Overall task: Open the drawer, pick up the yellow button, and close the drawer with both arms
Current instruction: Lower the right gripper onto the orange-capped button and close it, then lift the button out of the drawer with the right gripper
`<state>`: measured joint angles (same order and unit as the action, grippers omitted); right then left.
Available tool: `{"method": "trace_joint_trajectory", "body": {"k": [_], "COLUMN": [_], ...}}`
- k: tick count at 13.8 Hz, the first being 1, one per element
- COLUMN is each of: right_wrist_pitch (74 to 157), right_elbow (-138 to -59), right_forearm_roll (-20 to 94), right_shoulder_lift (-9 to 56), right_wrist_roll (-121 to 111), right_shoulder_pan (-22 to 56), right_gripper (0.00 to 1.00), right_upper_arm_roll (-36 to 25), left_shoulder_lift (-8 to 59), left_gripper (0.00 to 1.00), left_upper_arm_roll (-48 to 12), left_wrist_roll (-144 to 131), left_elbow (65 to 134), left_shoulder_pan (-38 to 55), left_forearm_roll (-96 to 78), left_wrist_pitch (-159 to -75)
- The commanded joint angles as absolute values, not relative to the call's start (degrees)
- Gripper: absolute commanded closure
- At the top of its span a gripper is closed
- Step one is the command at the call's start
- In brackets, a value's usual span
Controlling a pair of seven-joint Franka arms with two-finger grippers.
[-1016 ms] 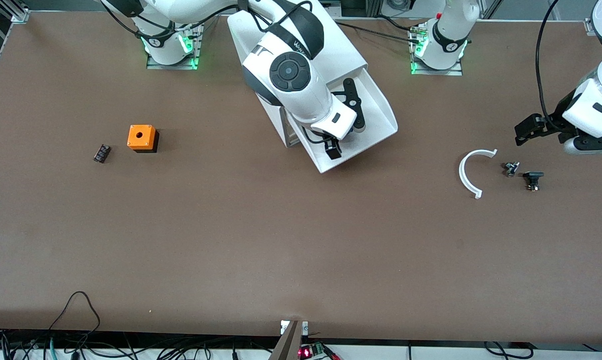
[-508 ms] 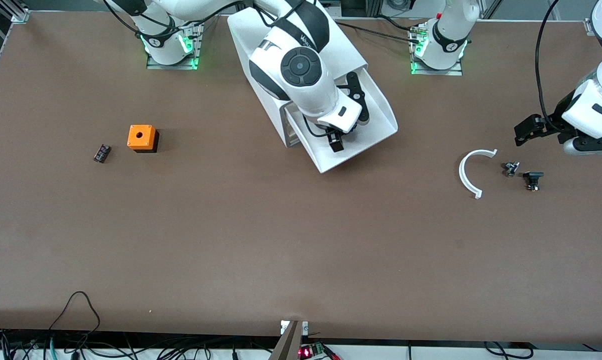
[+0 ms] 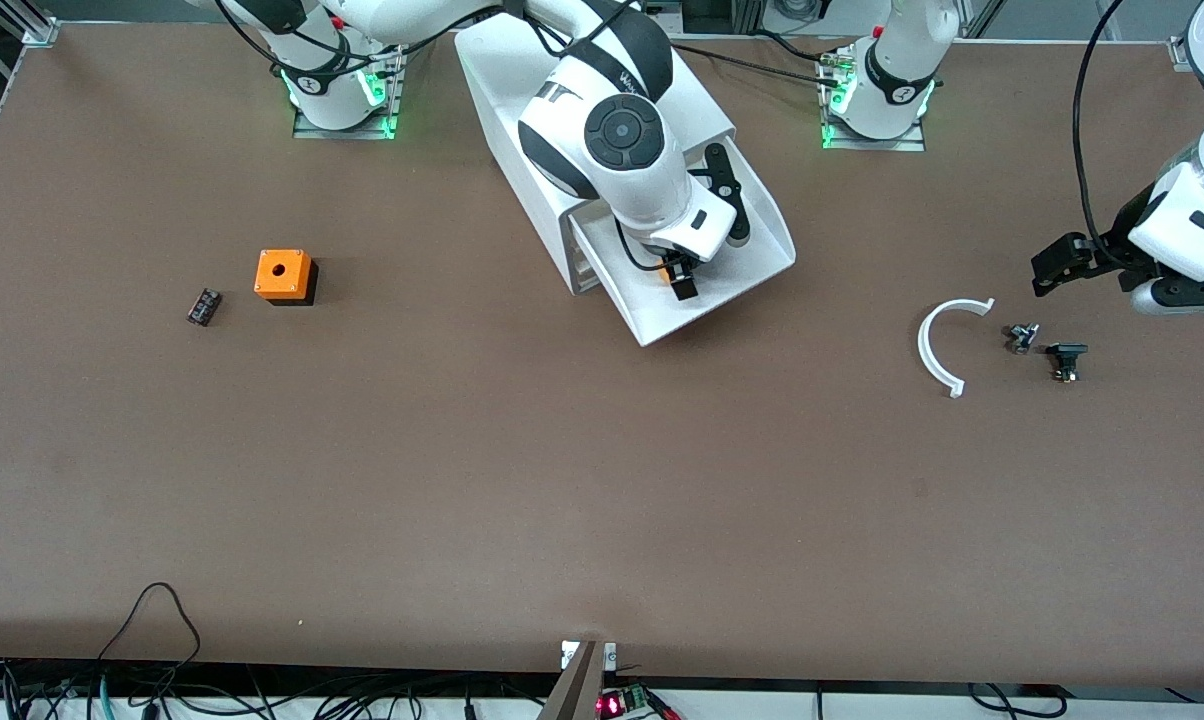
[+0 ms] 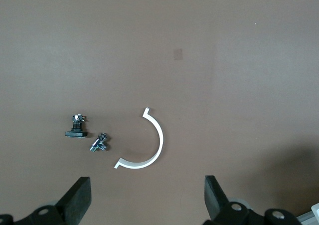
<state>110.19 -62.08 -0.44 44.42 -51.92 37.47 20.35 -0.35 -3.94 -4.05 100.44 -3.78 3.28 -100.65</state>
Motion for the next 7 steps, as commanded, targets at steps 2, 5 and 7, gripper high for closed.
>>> {"method": "trace_joint_trajectory", "body": {"k": [2,5,7], "right_wrist_pitch": [109.42,109.34,109.25], "right_elbow": [-60.12,-60.12,-60.20], "right_forearm_roll": [-1.76,-2.63,-4.21], "right_shoulder_lift": [45.53,45.70,45.88], "right_wrist_roll": [-51.15,-51.24,-51.68], "right_shoulder_pan": [40.25,40.96,41.13], "right_gripper": [0.08,0.08,0.17], "right_upper_arm_roll": [18.99,18.63,18.63], "left_shoulder_lift": [0.53,0.53,0.61], "left_gripper": [0.00,0.00,0.00], "left_upper_arm_roll": [-3.78,-3.69,-3.69], "left_wrist_roll": [-4.48,-4.40,-4.39], "left_elbow": [98.53,98.53,98.53], "left_shoulder_pan": [-3.52,-3.52,-3.52], "left_forearm_roll": [3.78,3.78,3.78], "left_wrist_pitch": [-99.32,-99.32,-99.32]}}
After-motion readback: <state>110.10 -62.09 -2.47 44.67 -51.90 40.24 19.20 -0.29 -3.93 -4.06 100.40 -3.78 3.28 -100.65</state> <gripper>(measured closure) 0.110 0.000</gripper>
